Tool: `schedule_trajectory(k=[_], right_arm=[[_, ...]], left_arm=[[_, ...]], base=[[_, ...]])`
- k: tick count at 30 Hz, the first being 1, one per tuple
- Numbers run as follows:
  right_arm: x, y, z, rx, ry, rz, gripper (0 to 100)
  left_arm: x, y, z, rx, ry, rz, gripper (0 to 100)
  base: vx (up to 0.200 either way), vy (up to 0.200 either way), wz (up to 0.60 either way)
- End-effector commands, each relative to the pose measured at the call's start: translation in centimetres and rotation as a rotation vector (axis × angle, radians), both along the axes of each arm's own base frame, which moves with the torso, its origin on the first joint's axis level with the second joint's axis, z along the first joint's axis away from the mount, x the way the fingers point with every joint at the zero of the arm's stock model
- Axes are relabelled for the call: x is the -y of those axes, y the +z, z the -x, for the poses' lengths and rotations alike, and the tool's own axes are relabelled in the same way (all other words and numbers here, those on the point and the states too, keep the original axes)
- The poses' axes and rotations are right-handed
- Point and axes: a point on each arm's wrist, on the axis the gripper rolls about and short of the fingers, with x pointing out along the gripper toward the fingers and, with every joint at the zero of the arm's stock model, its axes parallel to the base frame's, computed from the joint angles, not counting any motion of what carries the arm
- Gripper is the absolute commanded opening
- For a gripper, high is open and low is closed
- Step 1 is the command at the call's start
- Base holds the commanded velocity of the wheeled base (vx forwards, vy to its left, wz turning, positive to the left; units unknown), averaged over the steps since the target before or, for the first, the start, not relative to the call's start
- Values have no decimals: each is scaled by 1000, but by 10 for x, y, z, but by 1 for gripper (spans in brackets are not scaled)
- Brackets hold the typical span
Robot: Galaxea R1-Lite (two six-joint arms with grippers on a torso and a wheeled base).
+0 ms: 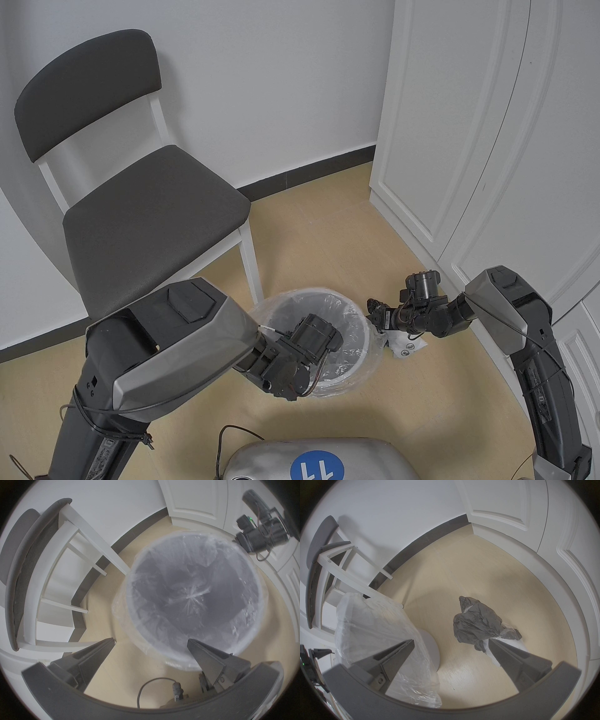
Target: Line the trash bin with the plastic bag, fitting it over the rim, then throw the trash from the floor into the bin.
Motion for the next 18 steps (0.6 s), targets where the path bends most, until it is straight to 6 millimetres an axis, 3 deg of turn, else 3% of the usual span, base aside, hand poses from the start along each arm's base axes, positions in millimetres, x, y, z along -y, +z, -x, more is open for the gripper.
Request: schedule_trajectory(k=[1, 9, 18], right_arm=[[1, 1, 0, 2, -3, 0, 100], [1, 1, 0, 1, -3, -2, 100], [1, 1, 0, 0, -6, -3, 100]], left_arm=[[3, 4, 25, -19, -31, -11, 100], [13, 9, 46, -16, -70, 2, 100], [24, 23, 25, 42, -71, 47, 100]], base=[[0, 0, 0], [0, 0, 0], [0, 0, 0]])
